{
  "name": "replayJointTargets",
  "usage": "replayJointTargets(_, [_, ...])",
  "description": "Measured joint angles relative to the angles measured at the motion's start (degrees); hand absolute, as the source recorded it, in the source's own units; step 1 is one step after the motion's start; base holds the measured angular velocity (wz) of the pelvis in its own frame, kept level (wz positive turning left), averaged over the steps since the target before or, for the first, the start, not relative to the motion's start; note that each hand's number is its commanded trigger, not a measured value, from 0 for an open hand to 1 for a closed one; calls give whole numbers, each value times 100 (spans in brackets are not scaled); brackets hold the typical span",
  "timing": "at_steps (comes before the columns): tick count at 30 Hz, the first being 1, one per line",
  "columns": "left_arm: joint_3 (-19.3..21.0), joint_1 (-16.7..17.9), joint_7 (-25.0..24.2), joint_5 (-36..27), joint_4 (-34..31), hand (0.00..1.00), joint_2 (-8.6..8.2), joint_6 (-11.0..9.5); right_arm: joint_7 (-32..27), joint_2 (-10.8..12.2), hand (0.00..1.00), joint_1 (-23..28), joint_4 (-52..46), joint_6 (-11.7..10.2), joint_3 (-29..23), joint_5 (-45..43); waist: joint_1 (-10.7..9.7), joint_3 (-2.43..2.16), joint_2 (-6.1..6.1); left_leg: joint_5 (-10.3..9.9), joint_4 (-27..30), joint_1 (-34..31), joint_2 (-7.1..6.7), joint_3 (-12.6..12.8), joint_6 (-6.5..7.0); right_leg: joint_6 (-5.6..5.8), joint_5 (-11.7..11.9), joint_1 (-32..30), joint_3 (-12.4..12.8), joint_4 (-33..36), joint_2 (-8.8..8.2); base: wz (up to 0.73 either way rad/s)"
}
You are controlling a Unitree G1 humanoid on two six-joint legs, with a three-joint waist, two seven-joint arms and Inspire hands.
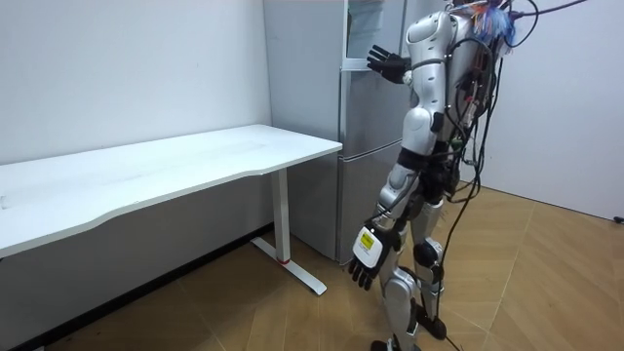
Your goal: Put the bottle in the upper fridge
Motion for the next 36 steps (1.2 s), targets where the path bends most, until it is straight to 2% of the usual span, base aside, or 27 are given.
replayJointTargets(3, [0, 1, 21, -1, -16, 0, 36, 120, 33, 1, 0, 14, 164, 4, 4, -157, -2, -31, -46, -18, 2, -4, 2, 0, -19, 1, 0, 13, 1, 9, 2, 0])
replayJointTargets(5, [2, 18, 32, -1, -86, 0, 36, 173, 54, 1, 0, 47, 178, 3, -1, -154, -1, -36, -52, -35, 4, -5, 3, 0, -13, 10, 7, 24, 1, -11, 3, 0])
replayJointTargets(11, [9, 107, 33, 1, -492, 0, 59, 306, 259, 51, 0, 206, 326, -132, 1, -287, -13, -66, -13, -37, 33, 20, 12, 1, -10, 14, 36, 85, -9, -28, 8, 1])
replayJointTargets(16, [10, 128, 34, 4, -539, 0, 58, 325, 542, 233, 0, 322, 587, -454, -33, -523, -30, -80, 24, -37, 35, 58, 23, -7, -11, 6, 42, 142, -21, -15, 14, 1])
replayJointTargets(22, [9, 130, 34, 6, -532, 0, 55, 311, 792, 342, 0, 350, 1140, -871, -50, -1012, -75, -87, 95, -73, 52, 116, 40, -39, -14, 0, 59, 217, -51, -22, 17, 1])
replayJointTargets(23, [11, 132, 34, 16, -524, 0, 56, 303, 797, 361, 0, 445, 1300, -817, -16, -1021, -94, -85, 91, -74, 71, 109, 44, -54, -14, -2, 61, 227, -70, -21, 16, 5])
replayJointTargets(24, [8, 141, 34, 23, -512, 0, 47, 284, 781, 420, 0, 568, 1402, -867, -5, -1042, -95, -86, 99, -77, 92, 100, 47, -56, -13, -3, 62, 227, -74, -24, 17, 3])
replayJointTargets(25, [7, 149, 34, 21, -515, 0, 46, 277, 767, 431, 0, 655, 1509, -796, 22, -1047, -105, -85, 102, -78, 99, 91, 48, -56, -14, -3, 62, 221, -74, -25, 17, 0])
replayJointTargets(27, [7, 151, 34, 18, -557, 0, 40, 248, 631, 440, 0, 913, 1903, -463, 107, -1181, -104, -82, 114, -77, 122, 24, 48, -54, -13, -4, 61, 161, -67, -33, 17, 0])
replayJointTargets(29, [14, 195, 36, 9, -555, 0, -20, 152, 352, 439, 0, 1241, 2262, -23, 152, -1238, -92, -76, 195, -72, 147, -101, 29, -53, -5, -2, 57, -8, -52, 55, -5, -2])
replayJointTargets(30, [23, 189, 37, 4, -555, 0, -43, 136, 254, 436, 0, 1282, 2275, 39, 146, -1234, -83, -70, 189, -67, 151, -120, 18, -57, 2, 3, 50, -52, -28, 97, -11, -7])
replayJointTargets(32, [83, 218, 37, -1, -482, 0, -129, 61, -161, 436, 0, 1317, 2293, 63, 15, -1166, -171, -35, 278, -47, 158, -173, -8, -35, 19, 10, 39, -113, 31, 113, -20, -6])
replayJointTargets(33, [83, 220, 37, -4, -446, 0, -131, 32, -286, 436, 0, 1317, 2294, 62, -38, -1153, -175, -39, 291, -47, 156, -169, -10, -33, 19, 14, 35, -105, 42, 113, -19, -3])
replayJointTargets(36, [235, 258, 37, -25, -433, 0, -130, -66, -900, 435, 0, 1310, 2291, -33, -314, -920, -194, -45, 253, -41, 84, -74, -9, -33, 7, 17, 19, -89, 43, 65, -6, -1])
